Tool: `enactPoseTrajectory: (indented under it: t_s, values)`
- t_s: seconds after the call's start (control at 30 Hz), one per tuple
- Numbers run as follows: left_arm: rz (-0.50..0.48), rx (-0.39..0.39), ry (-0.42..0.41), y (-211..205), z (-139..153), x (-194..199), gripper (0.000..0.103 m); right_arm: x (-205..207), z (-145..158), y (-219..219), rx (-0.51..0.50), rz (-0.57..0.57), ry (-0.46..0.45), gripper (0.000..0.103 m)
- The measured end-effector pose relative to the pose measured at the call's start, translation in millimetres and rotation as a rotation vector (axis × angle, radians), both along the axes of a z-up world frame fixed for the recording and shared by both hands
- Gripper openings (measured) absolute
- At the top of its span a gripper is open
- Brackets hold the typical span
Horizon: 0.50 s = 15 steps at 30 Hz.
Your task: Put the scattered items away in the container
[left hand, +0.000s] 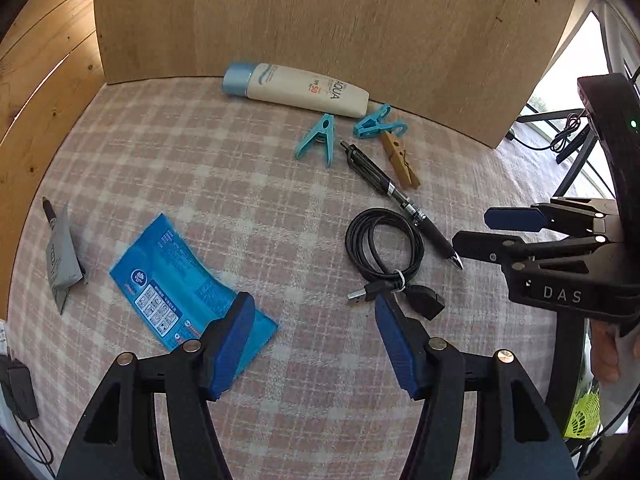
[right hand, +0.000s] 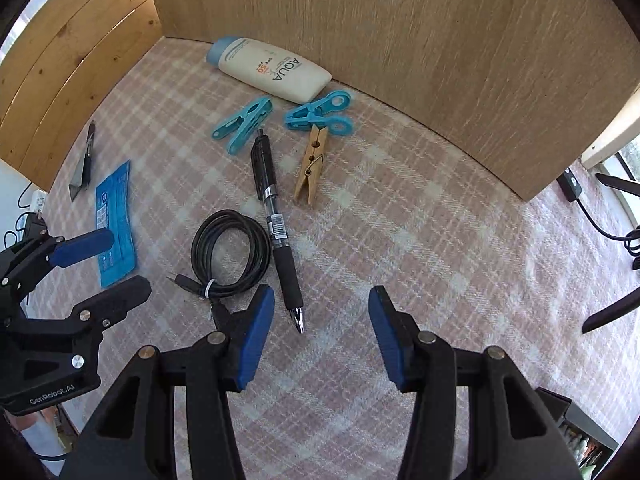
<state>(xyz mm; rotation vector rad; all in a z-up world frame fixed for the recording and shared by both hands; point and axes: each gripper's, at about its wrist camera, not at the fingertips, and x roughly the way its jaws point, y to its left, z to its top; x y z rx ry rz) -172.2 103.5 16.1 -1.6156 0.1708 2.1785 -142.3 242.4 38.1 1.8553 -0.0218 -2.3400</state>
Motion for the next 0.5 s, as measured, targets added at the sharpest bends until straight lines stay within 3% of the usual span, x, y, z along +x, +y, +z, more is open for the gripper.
enactPoseTrajectory:
  t_s: [0.23,0.5]
  values:
    - [-0.106,-0.043,-0.017,32,-21,-21,0.057,-2,-9,-4,0.011,0.035,-0.006,0.043]
    - [-0.182,-0.091,0.043,48,-26,-31,0.056,-12,-6,-12,0.038,0.082,0.019,0.041]
